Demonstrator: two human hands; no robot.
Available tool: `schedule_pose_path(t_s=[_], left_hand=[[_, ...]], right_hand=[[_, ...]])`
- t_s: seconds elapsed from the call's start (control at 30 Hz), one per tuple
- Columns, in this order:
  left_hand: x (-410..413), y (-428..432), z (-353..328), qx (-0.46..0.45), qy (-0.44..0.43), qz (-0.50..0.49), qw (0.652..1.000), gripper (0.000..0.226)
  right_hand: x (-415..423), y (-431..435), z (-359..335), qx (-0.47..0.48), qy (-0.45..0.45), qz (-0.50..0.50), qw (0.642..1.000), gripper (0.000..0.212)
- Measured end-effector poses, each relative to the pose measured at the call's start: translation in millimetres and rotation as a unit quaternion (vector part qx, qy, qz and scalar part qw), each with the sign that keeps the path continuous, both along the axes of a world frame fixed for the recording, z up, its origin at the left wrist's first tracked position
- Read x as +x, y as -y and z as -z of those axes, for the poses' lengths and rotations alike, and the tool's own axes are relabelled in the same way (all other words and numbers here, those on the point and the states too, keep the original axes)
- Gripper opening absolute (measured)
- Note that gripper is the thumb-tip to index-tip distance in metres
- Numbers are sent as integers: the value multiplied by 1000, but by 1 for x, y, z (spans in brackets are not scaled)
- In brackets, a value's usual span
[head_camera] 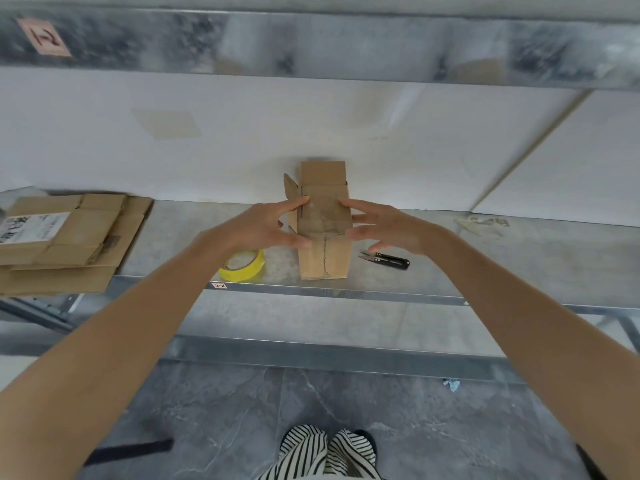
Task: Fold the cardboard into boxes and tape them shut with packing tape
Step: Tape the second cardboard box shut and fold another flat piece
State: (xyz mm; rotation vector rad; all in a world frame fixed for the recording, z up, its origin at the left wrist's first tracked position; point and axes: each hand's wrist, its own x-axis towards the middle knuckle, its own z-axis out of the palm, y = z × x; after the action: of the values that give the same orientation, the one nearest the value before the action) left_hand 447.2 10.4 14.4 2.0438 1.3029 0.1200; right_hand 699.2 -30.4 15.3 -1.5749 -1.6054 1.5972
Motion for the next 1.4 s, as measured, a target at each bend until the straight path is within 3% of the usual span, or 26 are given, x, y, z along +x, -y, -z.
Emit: schedule_pose_path(t_s=[0.17, 0.33, 0.5, 0.63, 0.8, 0.93, 1.13, 1.27, 1.4], left_hand=[[6, 5, 4, 46, 13, -21, 999, 92], [7, 10, 10, 26, 54, -40, 997, 91], [21, 17, 7, -42, 126, -81, 988, 63], [32, 25, 8, 5, 202, -179, 963, 42], [28, 43, 10, -12, 271, -198, 942, 66], [31, 61, 7, 41, 287, -193, 937, 77], [32, 82, 26, 77, 290, -201, 932, 90], [36, 95, 36, 71, 334, -175, 923, 98], [32, 105, 43, 118, 319, -160, 926, 92]], right_hand=[[-3, 4, 7, 66, 24, 22, 997, 65], [-8, 6, 15, 100, 63, 26, 993, 65], [-20, 7, 8, 75, 17, 55, 996, 55], [-41, 11, 2, 123, -10, 163, 979, 35], [-39, 25, 3, 118, -68, 184, 973, 79], [-41, 39, 11, 154, -77, 188, 967, 86], [-46, 58, 22, 218, -67, 186, 956, 54], [-43, 64, 29, 196, -110, 236, 945, 20], [-47, 66, 36, 185, -115, 259, 941, 19]])
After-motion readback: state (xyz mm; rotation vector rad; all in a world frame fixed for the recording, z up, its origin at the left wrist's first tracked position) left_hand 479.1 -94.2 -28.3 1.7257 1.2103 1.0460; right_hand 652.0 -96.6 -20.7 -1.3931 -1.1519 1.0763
